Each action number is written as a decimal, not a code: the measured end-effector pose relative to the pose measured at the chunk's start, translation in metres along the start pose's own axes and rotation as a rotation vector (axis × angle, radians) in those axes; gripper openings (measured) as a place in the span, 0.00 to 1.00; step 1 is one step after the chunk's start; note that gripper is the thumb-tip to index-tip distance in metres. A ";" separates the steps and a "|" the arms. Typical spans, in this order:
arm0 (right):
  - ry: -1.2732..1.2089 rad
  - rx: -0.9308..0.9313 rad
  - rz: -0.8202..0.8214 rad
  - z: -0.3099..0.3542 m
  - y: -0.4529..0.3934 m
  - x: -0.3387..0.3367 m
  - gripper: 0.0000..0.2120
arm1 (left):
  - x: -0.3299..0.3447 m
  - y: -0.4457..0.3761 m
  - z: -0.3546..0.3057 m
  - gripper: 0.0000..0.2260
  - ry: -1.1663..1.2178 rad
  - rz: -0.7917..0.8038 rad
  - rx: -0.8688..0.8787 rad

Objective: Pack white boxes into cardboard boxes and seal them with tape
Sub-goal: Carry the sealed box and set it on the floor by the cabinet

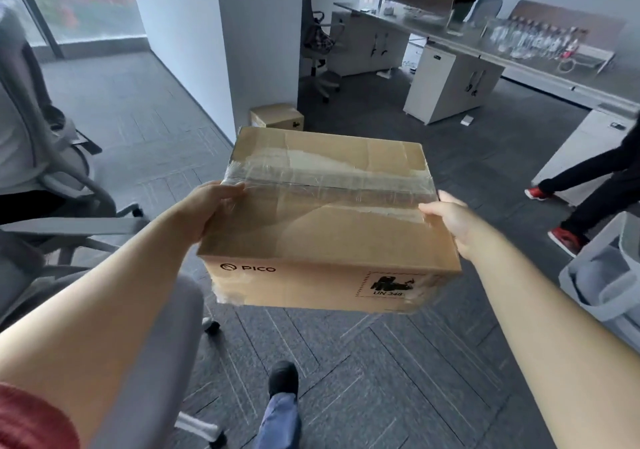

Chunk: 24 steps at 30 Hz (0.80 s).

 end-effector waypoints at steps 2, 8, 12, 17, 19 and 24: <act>-0.010 0.006 -0.045 -0.003 -0.050 -0.006 0.18 | 0.006 -0.042 -0.026 0.08 -0.009 0.013 0.005; 0.005 0.037 -0.145 0.011 -0.207 -0.014 0.17 | 0.016 -0.160 -0.114 0.07 0.023 -0.044 0.004; 0.015 0.006 -0.148 0.032 -0.297 -0.019 0.09 | 0.024 -0.225 -0.171 0.06 0.017 -0.081 0.011; 0.010 -0.027 -0.133 0.038 -0.402 -0.022 0.08 | 0.037 -0.304 -0.224 0.06 0.034 -0.111 0.013; -0.001 -0.030 -0.118 0.036 -0.447 -0.022 0.07 | 0.042 -0.339 -0.242 0.07 0.075 -0.133 0.022; 0.013 -0.065 -0.026 0.039 -0.580 -0.027 0.08 | 0.064 -0.431 -0.289 0.09 0.138 -0.208 0.021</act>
Point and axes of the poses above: each hand's wrist, its own y-axis away from the middle knuckle, its own x-axis out of the palm, z = x × y, the point moved 8 cm from there along -y, towards the middle knuckle, and after that the axes turned 13 degrees about -x, right-handed, at the moved point
